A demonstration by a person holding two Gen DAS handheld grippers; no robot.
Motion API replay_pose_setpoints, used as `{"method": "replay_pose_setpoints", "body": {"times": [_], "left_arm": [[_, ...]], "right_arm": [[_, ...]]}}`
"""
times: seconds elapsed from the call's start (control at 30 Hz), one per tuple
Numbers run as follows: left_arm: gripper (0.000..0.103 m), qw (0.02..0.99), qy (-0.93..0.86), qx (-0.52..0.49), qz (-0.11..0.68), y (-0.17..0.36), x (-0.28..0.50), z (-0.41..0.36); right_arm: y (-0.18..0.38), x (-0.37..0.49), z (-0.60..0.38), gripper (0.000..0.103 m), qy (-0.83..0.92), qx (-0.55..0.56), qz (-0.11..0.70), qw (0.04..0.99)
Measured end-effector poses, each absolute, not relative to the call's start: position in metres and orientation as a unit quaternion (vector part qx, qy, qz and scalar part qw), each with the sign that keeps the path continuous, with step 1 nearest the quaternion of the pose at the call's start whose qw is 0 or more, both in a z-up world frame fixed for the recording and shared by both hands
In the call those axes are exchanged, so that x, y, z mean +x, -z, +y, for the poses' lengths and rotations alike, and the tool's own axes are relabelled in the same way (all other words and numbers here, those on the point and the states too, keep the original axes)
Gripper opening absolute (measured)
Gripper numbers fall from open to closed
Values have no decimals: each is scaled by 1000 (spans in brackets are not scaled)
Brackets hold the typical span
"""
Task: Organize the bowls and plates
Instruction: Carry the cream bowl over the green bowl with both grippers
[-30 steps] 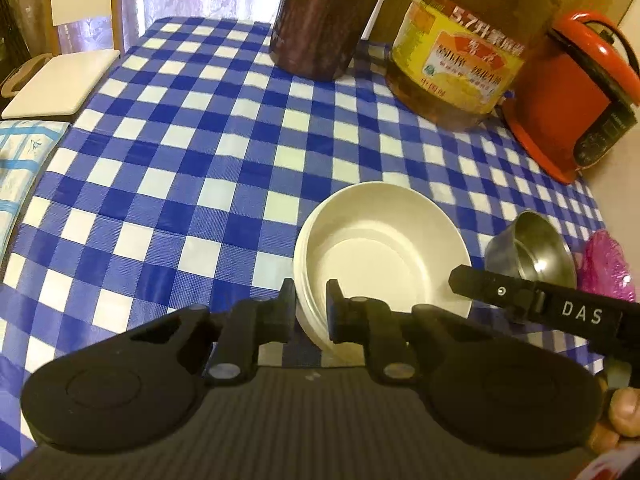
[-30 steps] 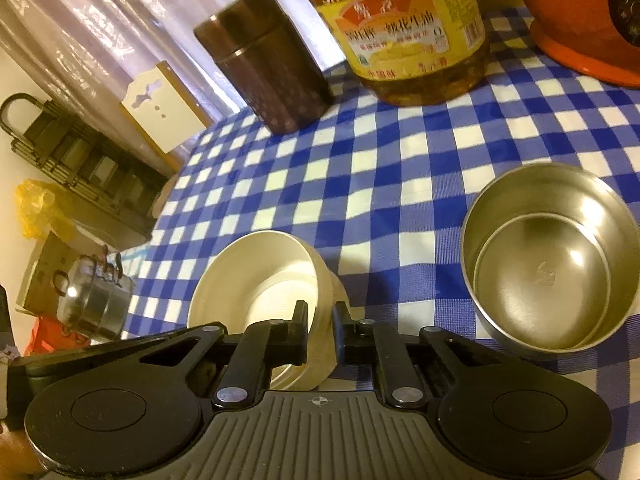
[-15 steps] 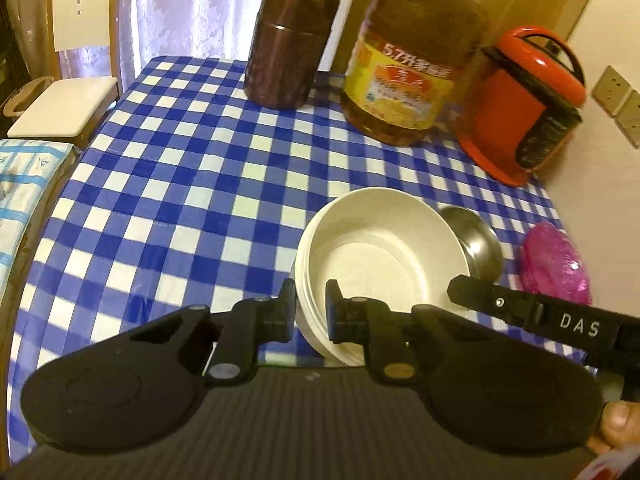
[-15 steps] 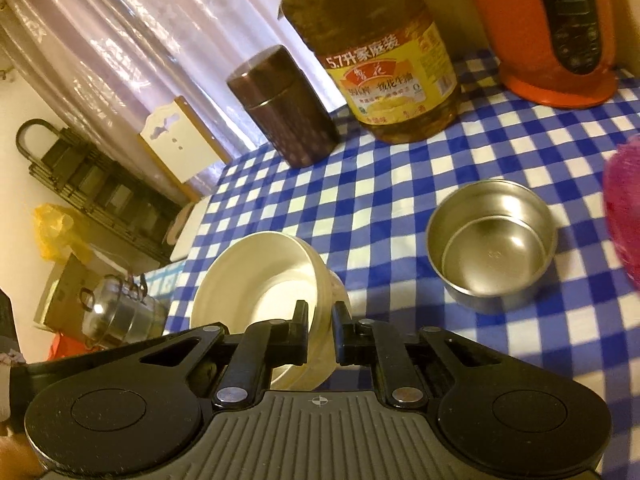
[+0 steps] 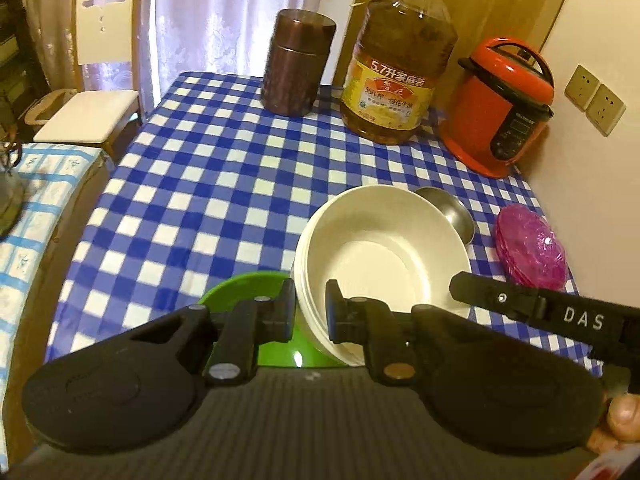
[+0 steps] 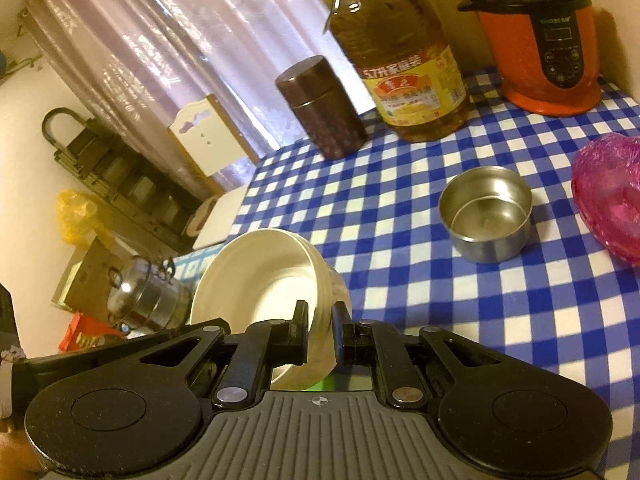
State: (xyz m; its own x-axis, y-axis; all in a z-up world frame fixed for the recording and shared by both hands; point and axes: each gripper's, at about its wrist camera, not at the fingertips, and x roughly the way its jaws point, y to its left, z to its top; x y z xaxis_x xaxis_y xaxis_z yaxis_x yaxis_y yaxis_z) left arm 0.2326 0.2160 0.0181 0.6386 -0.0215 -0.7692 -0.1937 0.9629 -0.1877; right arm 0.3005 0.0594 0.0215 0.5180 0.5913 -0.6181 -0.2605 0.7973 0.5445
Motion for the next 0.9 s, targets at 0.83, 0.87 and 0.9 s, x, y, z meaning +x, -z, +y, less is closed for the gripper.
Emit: {"method": "replay_pose_setpoints", "body": {"times": [0.83,0.87,0.9], "left_arm": [[13,882,-71,-141,444,10,202,246],[13,881,-72,-143,446,12,203,247],[13,879,-72,-144,448,15,205,248]], "right_arm": [[5,279,106,12,-262,159,458,834],[6,280,108,12,-262,157,460,834],[8,282,109,12,-261,154,461,834]]}}
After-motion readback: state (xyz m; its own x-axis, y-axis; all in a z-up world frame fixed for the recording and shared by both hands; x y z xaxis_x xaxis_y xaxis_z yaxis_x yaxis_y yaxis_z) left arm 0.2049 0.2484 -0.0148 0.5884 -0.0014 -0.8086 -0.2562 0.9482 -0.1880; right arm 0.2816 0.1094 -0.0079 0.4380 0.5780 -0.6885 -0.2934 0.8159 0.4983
